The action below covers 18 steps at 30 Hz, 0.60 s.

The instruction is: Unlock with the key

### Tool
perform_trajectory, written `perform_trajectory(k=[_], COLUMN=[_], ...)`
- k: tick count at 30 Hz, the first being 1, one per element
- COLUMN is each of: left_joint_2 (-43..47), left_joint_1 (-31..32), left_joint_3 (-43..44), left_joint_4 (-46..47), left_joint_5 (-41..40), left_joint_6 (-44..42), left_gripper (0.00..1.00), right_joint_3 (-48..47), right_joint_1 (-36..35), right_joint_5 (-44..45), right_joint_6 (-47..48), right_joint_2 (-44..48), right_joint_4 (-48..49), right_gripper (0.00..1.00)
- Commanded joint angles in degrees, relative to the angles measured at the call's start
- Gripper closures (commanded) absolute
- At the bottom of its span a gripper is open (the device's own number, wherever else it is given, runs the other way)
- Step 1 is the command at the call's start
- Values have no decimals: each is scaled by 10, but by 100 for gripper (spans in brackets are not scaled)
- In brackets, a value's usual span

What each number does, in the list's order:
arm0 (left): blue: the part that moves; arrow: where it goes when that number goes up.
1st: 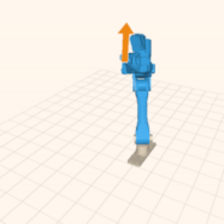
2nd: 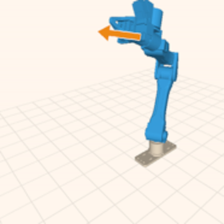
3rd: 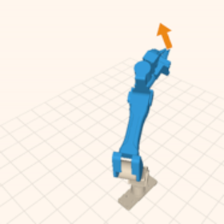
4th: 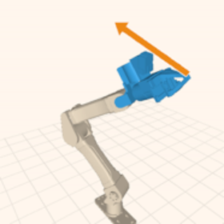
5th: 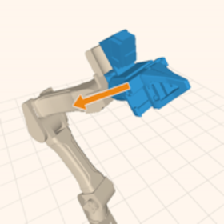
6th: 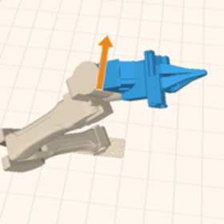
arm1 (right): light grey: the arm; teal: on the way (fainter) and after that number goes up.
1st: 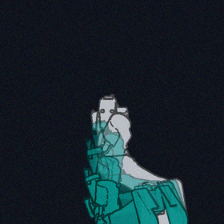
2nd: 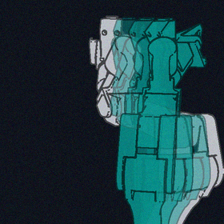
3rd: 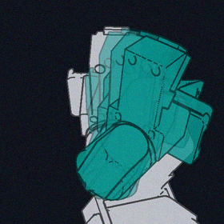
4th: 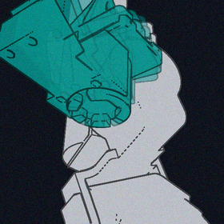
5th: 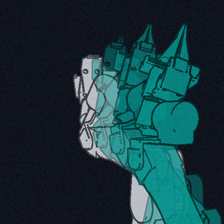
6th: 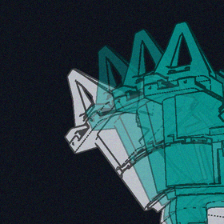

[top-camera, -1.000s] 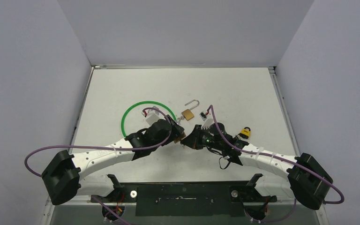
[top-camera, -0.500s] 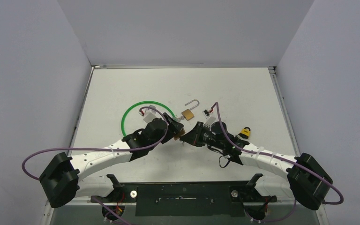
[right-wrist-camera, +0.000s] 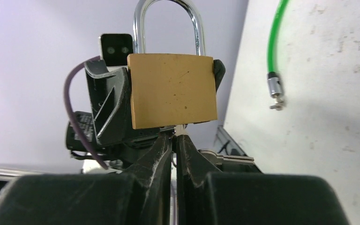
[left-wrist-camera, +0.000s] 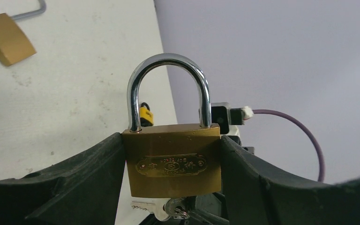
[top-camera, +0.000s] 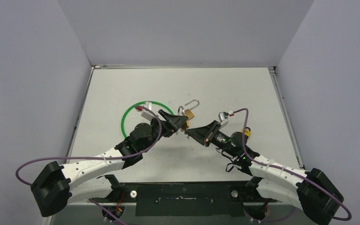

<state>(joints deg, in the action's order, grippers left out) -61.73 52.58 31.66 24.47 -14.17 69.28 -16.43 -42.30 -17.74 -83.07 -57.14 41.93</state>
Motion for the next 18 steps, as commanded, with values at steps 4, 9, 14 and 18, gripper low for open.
perform_trajectory(k=[4, 9, 14, 18], left_joint_2=[32, 40, 62, 61], left_joint_1=[20, 20, 20, 20], left_joint_3=[-9, -6, 23, 57], left_joint_4=[209, 182, 42, -85], left_joint_5=[84, 59, -33, -121], left_joint_6=[-3, -1, -24, -23], left_gripper=[100, 100, 100, 100], right_joint_3=[16, -18, -98, -135], right_joint_1=[17, 22, 21, 18], right_joint_5=[50, 31, 39, 51], right_joint_6=[-115, -14, 194, 310], right_joint_2=[0, 29, 74, 84], right_joint_4=[167, 64, -159, -254], right_gripper=[100, 100, 49, 29])
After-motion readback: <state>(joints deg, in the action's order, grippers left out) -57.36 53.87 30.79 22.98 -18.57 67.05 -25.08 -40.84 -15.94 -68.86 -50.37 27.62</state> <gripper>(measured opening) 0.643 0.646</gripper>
